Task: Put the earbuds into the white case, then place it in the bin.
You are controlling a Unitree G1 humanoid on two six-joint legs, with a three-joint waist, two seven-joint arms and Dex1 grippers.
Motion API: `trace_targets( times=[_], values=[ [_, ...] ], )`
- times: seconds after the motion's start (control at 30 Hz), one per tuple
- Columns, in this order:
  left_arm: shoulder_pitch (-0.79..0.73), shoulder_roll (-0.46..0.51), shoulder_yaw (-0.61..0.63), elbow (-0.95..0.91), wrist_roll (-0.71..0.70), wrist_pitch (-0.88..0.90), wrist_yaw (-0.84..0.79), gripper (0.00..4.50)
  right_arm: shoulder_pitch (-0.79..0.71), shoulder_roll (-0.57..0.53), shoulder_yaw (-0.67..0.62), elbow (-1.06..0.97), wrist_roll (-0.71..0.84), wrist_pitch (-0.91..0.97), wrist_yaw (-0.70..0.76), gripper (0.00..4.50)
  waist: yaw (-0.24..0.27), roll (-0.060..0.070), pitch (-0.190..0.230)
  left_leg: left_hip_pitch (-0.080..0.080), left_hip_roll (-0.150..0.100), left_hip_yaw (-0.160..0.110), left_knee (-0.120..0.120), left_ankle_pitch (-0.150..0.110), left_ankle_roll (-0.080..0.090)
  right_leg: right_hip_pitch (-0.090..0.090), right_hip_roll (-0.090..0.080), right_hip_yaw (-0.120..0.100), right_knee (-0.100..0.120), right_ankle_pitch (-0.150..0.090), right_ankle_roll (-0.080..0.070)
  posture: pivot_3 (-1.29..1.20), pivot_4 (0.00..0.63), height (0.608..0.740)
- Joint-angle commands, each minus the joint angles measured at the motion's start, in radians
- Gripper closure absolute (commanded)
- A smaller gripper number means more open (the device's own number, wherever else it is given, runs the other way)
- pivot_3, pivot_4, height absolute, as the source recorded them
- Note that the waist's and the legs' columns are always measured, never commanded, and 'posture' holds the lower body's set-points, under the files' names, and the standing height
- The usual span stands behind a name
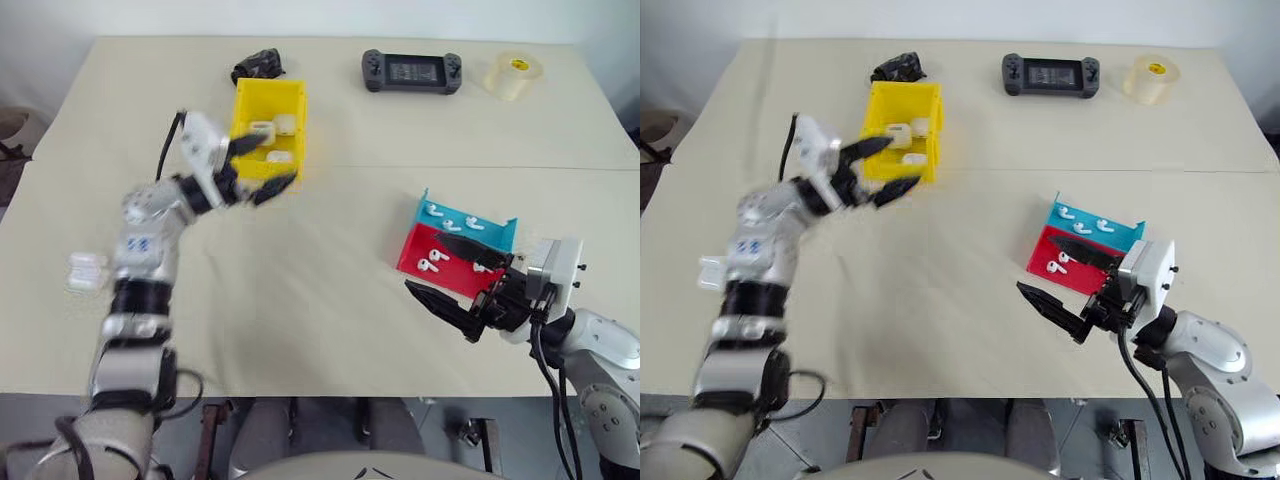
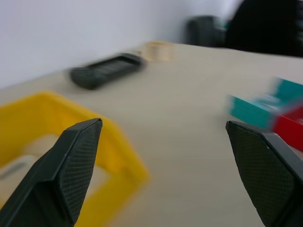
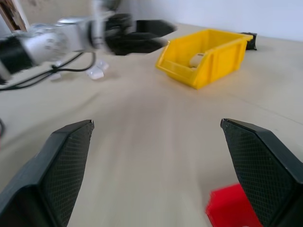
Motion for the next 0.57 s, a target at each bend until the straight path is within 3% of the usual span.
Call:
trace_targets(
  times=[0.03, 0.3, 0.57],
  values=[
    [0.106, 0.063, 0.028, -0.14, -0.074, 0.047, -0.089, 0.05, -0.01, -0.033, -0.041, 0.029, 0.006, -0.027, 0.055, 0.0, 0.006, 0.0, 0.0, 0.003, 0.0, 0.0, -0.002, 0.0, 0.0, 0.002, 0.0, 0.001, 0.0, 0.0, 0.0, 0.0, 0.15, 0.74],
    [0.274, 0.158, 0.14, -0.305, -0.123, 0.135, -0.021, 0.05, -0.029, -0.089, -0.078, 0.092, 0.008, -0.038, 0.143, 0.0, 0.03, 0.0, 0.0, 0.004, 0.005, 0.001, 0.001, -0.001, 0.001, 0.004, 0.0, 0.003, 0.0, 0.0, -0.001, 0.0, 0.15, 0.74],
    [0.293, 0.136, 0.172, -0.324, -0.102, 0.078, 0.065, 0.05, -0.014, -0.089, -0.09, 0.132, -0.021, -0.069, 0.179, 0.0, 0.03, 0.0, 0.0, 0.005, 0.005, 0.002, 0.0, -0.002, 0.001, 0.004, 0.0, 0.003, -0.001, 0.0, -0.001, 0.0, 0.15, 0.74]
  ],
)
